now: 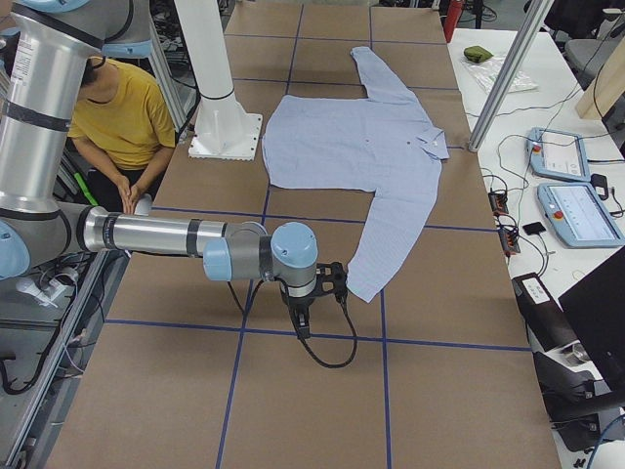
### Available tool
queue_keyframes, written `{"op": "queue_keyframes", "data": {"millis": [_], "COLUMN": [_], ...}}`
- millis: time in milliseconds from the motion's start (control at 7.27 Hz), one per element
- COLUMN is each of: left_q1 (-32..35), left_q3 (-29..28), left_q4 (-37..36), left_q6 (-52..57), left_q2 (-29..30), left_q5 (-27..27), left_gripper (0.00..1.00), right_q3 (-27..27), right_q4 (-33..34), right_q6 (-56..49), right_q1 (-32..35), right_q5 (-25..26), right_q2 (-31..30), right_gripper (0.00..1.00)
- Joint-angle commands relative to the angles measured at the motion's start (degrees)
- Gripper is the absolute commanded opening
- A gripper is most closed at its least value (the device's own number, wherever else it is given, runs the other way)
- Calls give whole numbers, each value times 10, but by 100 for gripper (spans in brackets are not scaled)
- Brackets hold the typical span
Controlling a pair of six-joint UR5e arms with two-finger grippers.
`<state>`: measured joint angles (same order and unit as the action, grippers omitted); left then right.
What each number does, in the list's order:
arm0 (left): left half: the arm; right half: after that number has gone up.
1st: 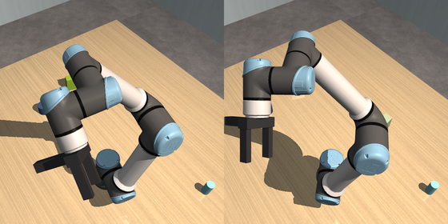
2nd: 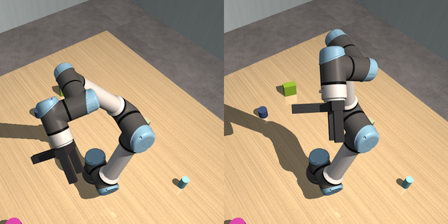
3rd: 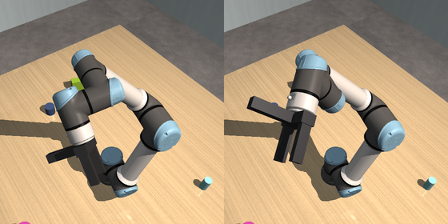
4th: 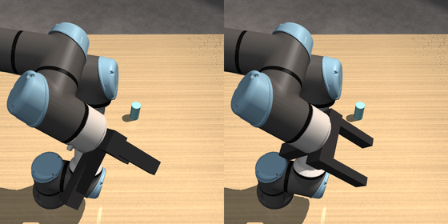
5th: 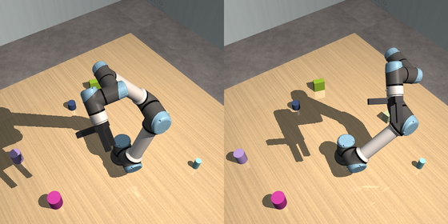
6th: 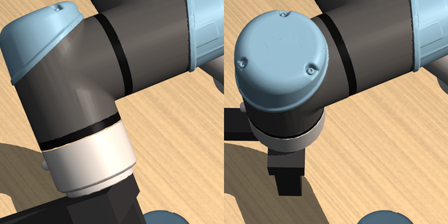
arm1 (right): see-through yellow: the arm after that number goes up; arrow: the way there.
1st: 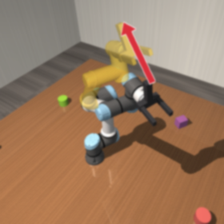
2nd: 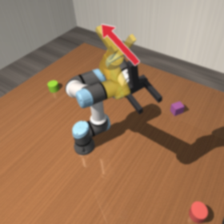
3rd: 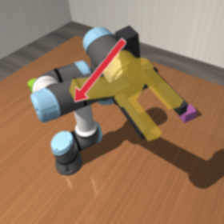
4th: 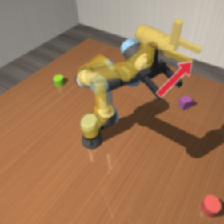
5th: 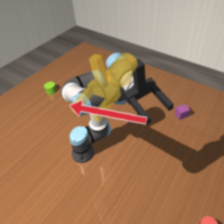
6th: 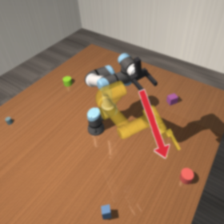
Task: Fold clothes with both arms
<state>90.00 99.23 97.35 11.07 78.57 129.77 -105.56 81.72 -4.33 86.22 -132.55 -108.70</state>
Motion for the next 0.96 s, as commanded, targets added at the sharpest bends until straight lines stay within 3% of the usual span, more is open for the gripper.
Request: {"op": "queue_keyframes", "data": {"millis": [0,412,550,688,825], "left_q1": [0,0,3,1,1], "left_q3": [-1,-4,12,-6,-29], "left_q4": [37,134,204,325,361], "left_q6": [0,-5,-4,-5,-7], "left_q2": [-3,-3,-2,53,83], "left_q5": [0,-2,0,-6,5], "left_gripper": [100,100,100,100,100], "right_q3": [0,-12,-35,-26,-7], "right_q4": [-1,-22,-74,-127,-133], "right_q6": [0,1,5,5,32], "right_q1": [0,0,1,2,10], "right_q5": [-1,-3,-3,5,12], "right_q2": [0,26,31,51,84], "right_gripper": [100,100,100,100,100]}}
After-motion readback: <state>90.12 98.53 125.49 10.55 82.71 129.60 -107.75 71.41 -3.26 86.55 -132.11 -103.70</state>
